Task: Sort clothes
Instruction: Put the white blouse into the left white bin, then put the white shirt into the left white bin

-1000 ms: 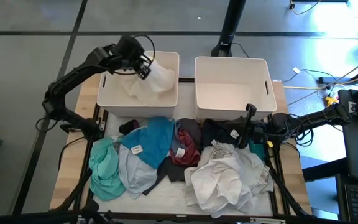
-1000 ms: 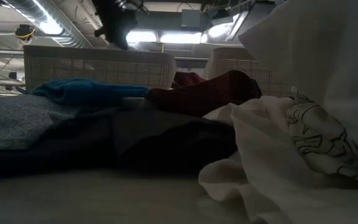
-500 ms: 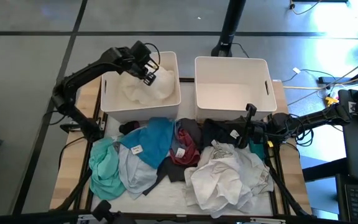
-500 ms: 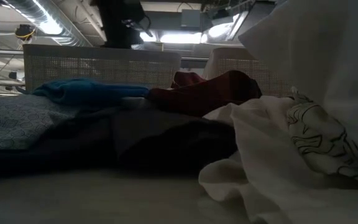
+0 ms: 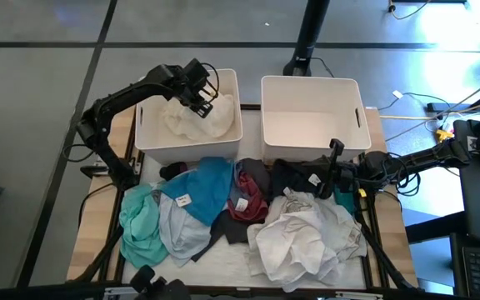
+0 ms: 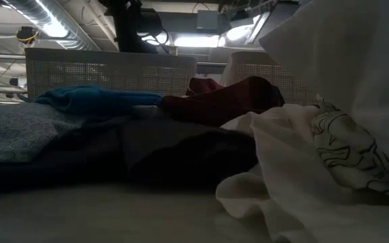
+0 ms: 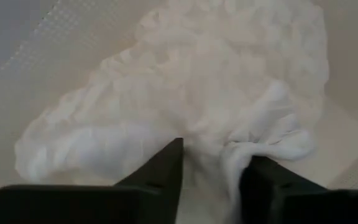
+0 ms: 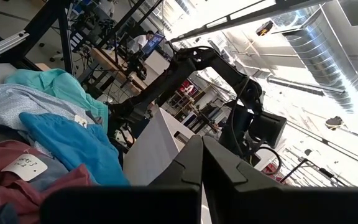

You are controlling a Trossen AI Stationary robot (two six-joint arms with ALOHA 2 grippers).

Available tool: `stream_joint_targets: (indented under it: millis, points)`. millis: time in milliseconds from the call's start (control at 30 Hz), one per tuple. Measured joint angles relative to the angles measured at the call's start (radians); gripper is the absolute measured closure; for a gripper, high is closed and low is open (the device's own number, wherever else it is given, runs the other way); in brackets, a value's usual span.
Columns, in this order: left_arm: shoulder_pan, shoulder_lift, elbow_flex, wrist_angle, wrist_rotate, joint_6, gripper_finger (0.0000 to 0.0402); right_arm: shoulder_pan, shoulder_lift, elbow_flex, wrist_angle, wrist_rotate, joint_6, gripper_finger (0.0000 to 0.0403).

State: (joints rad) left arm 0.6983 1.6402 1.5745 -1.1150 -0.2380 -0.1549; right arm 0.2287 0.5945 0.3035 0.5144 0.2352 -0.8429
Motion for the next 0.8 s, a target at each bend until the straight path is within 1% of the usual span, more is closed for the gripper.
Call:
stream_joint_targets:
  millis: [167, 300, 433, 533, 667, 800]
  points:
    - [0.000, 0.000, 0.012, -0.017, 0.000, 0.005, 0.0224, 0.000, 0.000, 0.000, 0.000, 0.000, 0.000, 0.0395]
    - [0.000, -0.008, 0.063, -0.060, 0.000, 0.001, 0.0204, 0.000, 0.000, 0.000, 0.000, 0.000, 0.000, 0.0395]
    - [-0.010, -0.040, 0.123, -0.091, -0.001, -0.004, 0.0203, 0.000, 0.000, 0.000, -0.001, 0.000, 0.000, 0.0395]
    - [-0.040, -0.081, 0.146, -0.065, -0.001, -0.001, 0.0205, 0.000, 0.000, 0.000, -0.001, 0.000, 0.000, 0.0395]
    - [-0.120, -0.134, 0.148, -0.007, 0.016, 0.004, 0.0205, 0.000, 0.000, 0.000, 0.000, 0.000, 0.000, 0.0395]
    - [-0.241, -0.163, 0.148, 0.046, 0.045, 0.000, 0.0205, 0.000, 0.000, 0.000, 0.000, 0.000, 0.000, 0.0395]
